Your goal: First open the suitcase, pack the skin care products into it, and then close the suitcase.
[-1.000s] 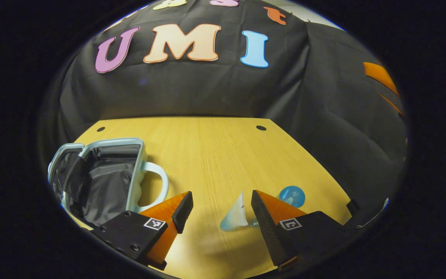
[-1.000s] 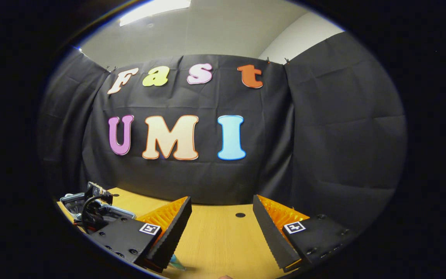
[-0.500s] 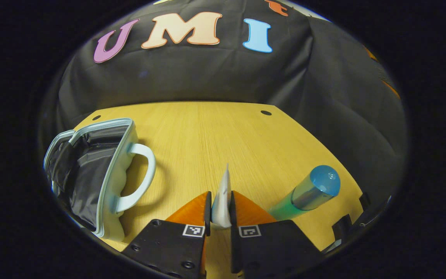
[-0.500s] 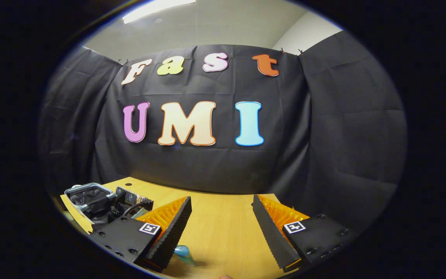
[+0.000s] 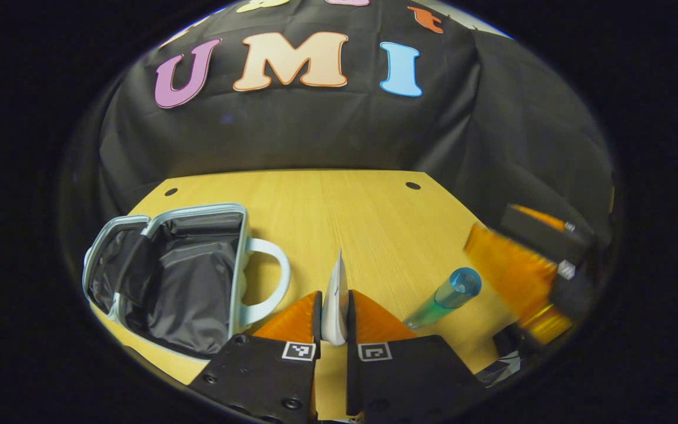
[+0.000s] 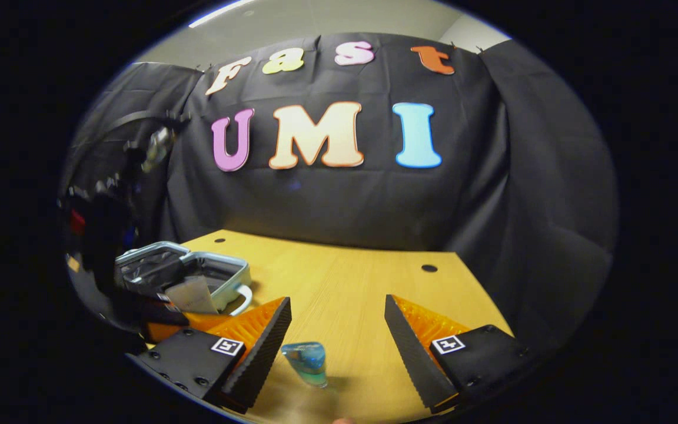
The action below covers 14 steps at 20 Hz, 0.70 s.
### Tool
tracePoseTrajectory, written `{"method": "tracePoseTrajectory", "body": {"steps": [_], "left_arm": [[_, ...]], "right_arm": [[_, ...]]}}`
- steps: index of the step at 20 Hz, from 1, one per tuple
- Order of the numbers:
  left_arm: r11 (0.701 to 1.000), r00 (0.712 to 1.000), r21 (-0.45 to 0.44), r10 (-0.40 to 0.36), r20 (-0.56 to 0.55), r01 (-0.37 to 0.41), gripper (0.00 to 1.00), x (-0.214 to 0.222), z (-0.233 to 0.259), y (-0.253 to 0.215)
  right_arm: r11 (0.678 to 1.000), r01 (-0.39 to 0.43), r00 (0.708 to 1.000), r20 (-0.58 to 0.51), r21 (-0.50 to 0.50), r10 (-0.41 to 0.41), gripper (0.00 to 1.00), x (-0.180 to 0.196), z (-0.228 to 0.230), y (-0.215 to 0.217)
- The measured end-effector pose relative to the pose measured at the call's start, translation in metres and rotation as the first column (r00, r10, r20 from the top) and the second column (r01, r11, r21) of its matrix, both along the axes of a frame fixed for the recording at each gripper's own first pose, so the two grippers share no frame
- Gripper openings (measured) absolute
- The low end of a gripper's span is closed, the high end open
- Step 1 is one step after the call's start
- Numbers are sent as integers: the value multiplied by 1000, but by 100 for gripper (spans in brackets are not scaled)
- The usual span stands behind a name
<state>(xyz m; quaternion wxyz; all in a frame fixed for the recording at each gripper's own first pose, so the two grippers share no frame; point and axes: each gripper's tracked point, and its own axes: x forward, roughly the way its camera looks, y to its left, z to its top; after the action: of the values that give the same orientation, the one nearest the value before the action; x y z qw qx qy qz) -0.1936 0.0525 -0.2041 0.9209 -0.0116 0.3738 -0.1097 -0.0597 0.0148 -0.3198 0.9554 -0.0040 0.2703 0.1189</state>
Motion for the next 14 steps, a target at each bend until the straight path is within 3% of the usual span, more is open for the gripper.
{"method": "tracePoseTrajectory", "body": {"steps": [7,8,11,14], "left_arm": [[998,998,12,56,12,-56,12,-6,24,33],[998,998,15,63,6,-63,12,-7,24,38],[996,997,21,84,-2,-84,12,-8,25,53],[993,994,52,108,-21,-106,12,-8,24,81]], "right_arm": [[998,-64,988,-143,-20,61,97,-37,-80,16],[998,-59,987,-148,-21,55,91,-37,-83,15],[999,-50,987,-156,-21,46,48,-35,-84,15],[998,-55,981,-186,9,56,47,-36,-74,24]]}}
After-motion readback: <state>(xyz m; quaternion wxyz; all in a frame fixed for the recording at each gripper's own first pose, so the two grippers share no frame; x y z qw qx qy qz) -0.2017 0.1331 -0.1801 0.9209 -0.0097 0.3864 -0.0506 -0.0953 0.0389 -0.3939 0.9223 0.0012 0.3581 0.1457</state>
